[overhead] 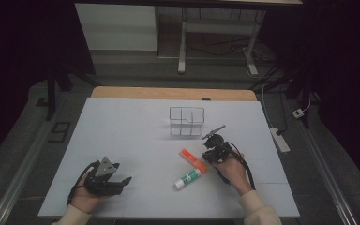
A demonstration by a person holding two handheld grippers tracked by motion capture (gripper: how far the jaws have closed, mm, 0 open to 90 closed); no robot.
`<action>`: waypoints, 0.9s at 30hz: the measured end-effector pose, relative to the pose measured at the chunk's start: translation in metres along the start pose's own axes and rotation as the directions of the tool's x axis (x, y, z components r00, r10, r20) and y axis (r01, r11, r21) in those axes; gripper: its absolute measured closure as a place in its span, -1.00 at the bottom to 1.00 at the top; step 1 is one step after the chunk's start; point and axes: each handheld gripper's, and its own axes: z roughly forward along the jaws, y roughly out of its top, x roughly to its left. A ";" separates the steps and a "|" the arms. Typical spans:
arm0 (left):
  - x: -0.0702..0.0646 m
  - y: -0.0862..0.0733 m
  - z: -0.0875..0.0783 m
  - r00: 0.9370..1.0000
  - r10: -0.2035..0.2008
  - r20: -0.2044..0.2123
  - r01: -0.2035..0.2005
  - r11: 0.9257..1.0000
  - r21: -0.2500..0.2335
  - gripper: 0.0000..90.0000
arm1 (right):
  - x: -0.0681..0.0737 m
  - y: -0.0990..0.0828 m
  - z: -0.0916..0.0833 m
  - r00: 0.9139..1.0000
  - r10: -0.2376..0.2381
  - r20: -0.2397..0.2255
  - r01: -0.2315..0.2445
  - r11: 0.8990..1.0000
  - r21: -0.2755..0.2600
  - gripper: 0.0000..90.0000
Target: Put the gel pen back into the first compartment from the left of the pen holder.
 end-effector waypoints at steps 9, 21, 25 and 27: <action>0.000 0.000 0.000 1.000 0.000 0.000 0.000 1.000 0.001 -0.33 | -0.001 0.000 -0.002 1.000 -0.002 -0.005 0.002 1.000 -0.006 0.78; 0.001 -0.001 0.001 1.000 0.000 0.001 0.000 1.000 0.003 -0.33 | -0.006 -0.001 -0.023 1.000 0.009 0.002 -0.009 0.995 -0.103 0.78; 0.001 -0.001 0.001 1.000 0.000 0.000 0.000 1.000 0.003 -0.33 | -0.008 -0.001 -0.031 1.000 0.011 0.003 -0.011 0.990 -0.139 0.78; 0.001 -0.001 0.001 1.000 0.001 0.000 -0.001 1.000 0.004 -0.33 | -0.009 -0.001 -0.035 1.000 0.012 0.007 -0.010 0.988 -0.154 0.78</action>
